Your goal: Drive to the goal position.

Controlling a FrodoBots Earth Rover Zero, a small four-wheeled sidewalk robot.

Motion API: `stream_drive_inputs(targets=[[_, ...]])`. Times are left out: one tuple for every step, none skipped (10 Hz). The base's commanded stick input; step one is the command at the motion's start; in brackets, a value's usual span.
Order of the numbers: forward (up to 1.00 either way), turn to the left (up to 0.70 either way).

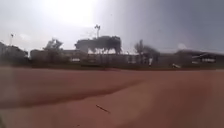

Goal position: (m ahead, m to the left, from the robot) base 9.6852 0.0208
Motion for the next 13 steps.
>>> stream_drive_inputs(targets=[[0.70,0.00],[0.70,0.00],[0.70,0.00],[0.70,0.00],[0.70,0.00],[0.70,0.00],[0.70,0.00],[0.70,0.00],[0.70,0.00],[0.70,0.00],[0.70,0.00],[0.70,0.00],[0.70,0.00]])
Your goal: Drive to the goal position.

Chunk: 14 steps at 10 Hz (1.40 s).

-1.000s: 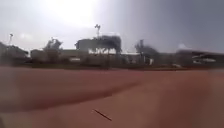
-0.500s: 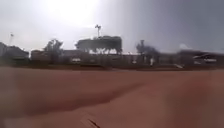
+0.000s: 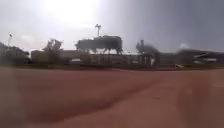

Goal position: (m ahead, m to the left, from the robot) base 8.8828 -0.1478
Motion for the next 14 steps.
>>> stream_drive_inputs(targets=[[0.70,0.00],[0.70,0.00],[0.70,0.00],[0.70,0.00],[0.70,0.00],[0.70,0.00],[0.70,0.00],[0.70,0.00],[0.70,0.00],[0.70,0.00],[0.70,0.00],[0.70,0.00],[0.70,0.00],[0.70,0.00]])
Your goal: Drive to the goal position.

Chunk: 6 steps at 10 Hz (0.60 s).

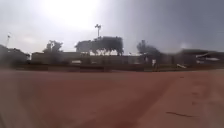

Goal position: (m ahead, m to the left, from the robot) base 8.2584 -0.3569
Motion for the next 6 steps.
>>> stream_drive_inputs(targets=[[0.70,0.00],[0.70,0.00],[0.70,0.00],[0.70,0.00],[0.70,0.00],[0.70,0.00]])
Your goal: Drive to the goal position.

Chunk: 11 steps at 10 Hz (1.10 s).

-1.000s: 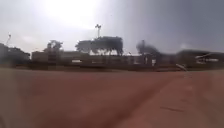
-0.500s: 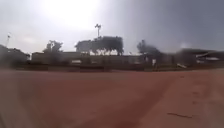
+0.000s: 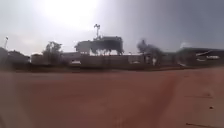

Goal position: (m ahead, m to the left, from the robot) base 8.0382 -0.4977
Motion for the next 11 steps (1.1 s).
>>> stream_drive_inputs(targets=[[0.70,0.00],[0.70,0.00],[0.70,0.00],[0.70,0.00],[0.70,0.00],[0.70,0.00],[0.70,0.00],[0.70,0.00],[0.70,0.00],[0.70,0.00],[0.70,0.00]])
